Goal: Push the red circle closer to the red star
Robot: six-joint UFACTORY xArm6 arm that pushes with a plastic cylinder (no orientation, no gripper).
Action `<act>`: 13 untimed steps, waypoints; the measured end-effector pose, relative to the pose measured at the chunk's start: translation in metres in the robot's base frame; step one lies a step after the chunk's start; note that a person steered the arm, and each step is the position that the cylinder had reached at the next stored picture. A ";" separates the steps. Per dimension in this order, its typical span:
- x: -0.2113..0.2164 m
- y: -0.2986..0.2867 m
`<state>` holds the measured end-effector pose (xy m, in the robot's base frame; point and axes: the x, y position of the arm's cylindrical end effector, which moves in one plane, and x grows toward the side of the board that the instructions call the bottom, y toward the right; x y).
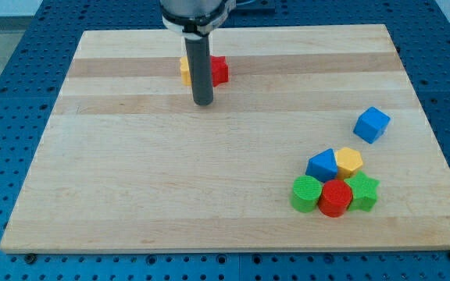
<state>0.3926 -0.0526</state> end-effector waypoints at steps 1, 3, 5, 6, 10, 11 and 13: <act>0.042 0.000; 0.129 0.006; 0.187 0.056; 0.207 0.094; 0.205 0.173; 0.194 0.173; 0.179 0.173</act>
<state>0.5714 0.1206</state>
